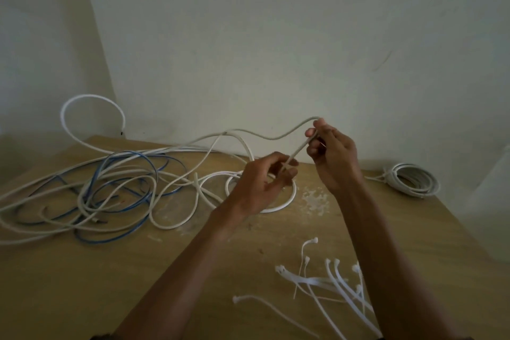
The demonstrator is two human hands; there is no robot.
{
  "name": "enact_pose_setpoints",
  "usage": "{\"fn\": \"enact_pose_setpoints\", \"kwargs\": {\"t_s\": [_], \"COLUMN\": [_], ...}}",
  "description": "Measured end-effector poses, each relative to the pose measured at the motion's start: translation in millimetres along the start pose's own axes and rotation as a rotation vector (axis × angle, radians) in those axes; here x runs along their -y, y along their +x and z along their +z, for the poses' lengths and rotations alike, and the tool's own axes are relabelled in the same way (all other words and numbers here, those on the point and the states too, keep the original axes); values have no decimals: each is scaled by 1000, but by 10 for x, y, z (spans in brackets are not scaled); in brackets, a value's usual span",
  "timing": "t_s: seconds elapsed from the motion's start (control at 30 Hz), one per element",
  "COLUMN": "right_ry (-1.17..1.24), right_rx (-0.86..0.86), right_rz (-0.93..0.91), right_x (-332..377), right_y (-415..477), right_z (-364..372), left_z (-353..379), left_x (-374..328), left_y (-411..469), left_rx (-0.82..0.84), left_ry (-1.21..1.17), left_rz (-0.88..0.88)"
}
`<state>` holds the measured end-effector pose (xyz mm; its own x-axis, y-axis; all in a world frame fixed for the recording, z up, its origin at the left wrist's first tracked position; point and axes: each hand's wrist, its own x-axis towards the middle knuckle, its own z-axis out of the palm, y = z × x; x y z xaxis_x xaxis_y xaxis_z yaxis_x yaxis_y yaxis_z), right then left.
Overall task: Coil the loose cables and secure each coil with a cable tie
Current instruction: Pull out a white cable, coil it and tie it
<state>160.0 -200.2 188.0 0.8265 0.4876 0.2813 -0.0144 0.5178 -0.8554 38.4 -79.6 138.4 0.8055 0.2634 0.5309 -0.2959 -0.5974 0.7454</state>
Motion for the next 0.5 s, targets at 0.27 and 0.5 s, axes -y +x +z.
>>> {"fn": "enact_pose_setpoints", "kwargs": {"t_s": [0.27, 0.5], "right_ry": [-708, -1005], "right_rx": [51, 174], "right_rz": [-268, -374], "right_x": [-245, -294], "right_y": [-104, -32], "right_z": [-257, -325], "left_z": [-86, -299], "left_x": [-226, -137], "left_y": [174, 353], "left_rx": [-129, -262], "left_ry": [-261, -693], "left_rz": [32, -154]}}
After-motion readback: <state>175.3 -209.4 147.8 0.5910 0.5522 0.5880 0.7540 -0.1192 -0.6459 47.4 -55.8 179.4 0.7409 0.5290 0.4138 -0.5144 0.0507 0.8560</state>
